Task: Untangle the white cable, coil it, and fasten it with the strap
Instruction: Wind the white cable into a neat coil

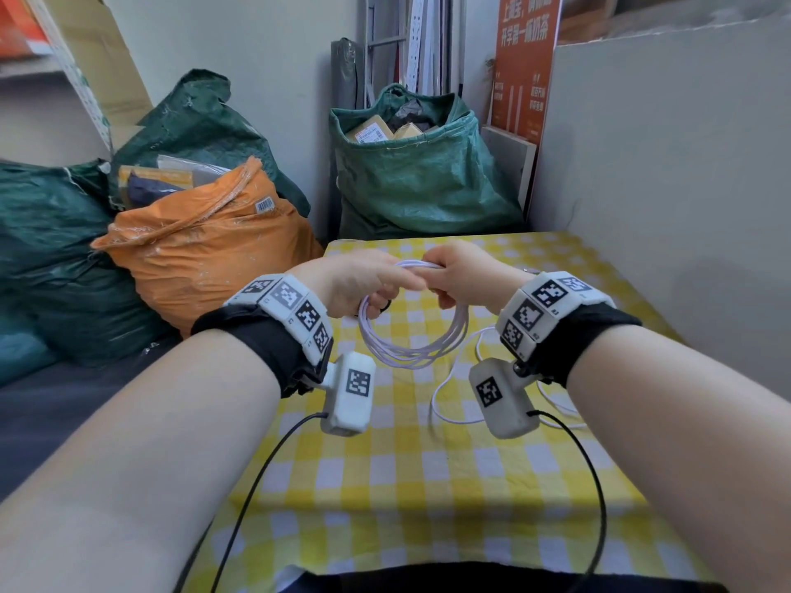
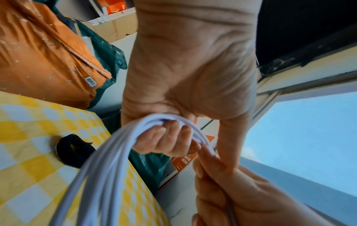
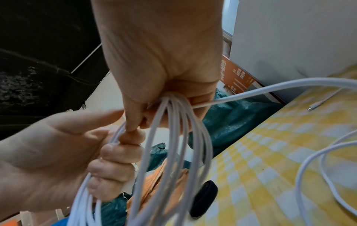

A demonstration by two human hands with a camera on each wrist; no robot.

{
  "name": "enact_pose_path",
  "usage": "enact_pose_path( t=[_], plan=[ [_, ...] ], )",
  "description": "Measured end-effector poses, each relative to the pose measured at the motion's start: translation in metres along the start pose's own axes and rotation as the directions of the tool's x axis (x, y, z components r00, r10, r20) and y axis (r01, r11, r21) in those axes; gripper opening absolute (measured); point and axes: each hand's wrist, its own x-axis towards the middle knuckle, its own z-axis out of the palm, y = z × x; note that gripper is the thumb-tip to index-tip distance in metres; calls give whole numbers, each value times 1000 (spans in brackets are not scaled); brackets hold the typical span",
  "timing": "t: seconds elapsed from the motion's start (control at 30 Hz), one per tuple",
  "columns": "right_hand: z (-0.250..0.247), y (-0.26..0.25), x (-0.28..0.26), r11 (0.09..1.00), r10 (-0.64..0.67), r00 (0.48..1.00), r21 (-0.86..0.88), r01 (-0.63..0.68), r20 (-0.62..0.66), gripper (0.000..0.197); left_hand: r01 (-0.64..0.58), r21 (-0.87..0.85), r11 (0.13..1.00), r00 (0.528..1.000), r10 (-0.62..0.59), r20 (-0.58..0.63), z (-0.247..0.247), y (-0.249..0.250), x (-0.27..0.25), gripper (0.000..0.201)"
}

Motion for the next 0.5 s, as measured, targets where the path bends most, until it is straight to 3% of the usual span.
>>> enact_pose_path(
  t=[0.13, 0.3, 0.5],
  plan=[
    [3, -3, -1, 1000, -17, 999, 23, 18, -35, 25, 31, -64, 997, 998, -34, -57, 0, -2, 4, 43],
    [1, 3, 3, 991, -2, 993, 129, 17, -117, 21, -36, -243, 969, 988, -1, -152, 2, -8, 10, 45],
    [-3, 15, 5, 908, 161, 962, 415, -57, -220, 31, -140, -539, 830, 964, -8, -264, 8, -11, 14, 43]
  ],
)
